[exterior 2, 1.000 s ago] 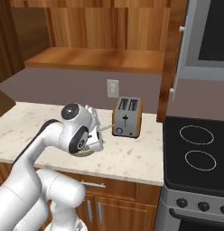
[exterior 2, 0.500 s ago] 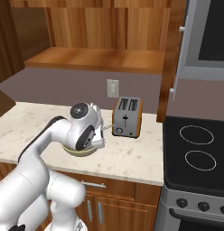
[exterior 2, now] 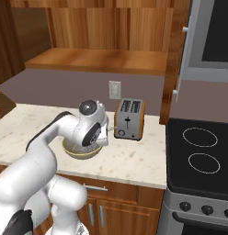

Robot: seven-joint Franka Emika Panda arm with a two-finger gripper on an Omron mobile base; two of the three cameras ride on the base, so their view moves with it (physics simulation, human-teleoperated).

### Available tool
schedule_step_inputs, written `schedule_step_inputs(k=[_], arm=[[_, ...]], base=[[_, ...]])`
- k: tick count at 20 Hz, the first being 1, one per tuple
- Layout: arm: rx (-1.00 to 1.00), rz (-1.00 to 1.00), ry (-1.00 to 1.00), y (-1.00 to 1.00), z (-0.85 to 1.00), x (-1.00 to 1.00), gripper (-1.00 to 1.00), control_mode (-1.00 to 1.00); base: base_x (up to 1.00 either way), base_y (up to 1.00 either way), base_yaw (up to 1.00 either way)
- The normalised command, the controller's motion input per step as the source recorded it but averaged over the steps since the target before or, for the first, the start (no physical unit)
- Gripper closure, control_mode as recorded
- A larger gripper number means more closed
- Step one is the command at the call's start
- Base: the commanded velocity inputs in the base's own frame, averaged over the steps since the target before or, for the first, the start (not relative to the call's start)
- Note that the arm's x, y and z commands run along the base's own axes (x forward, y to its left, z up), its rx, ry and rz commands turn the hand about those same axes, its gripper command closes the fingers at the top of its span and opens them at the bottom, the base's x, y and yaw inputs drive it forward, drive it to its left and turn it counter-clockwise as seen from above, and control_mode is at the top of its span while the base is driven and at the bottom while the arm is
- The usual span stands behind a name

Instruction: Open the cabinet and setup a tea strainer by placing it in the bowl upright.

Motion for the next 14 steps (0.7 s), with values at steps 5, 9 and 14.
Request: schedule_step_inputs(k=[5,9,14], arm=[[0.0,0.0,0.0,0.0,-0.12,0.0,-1.0,-1.0],[0.0,0.0,0.02,-0.01,-0.18,0.05,-1.0,-1.0],[0.0,0.0,0.02,0.0,-0.13,0.13,-1.0,-1.0]], base=[[0.0,0.0,0.0],[0.0,0.0,0.0],[0.0,0.0,0.0]])
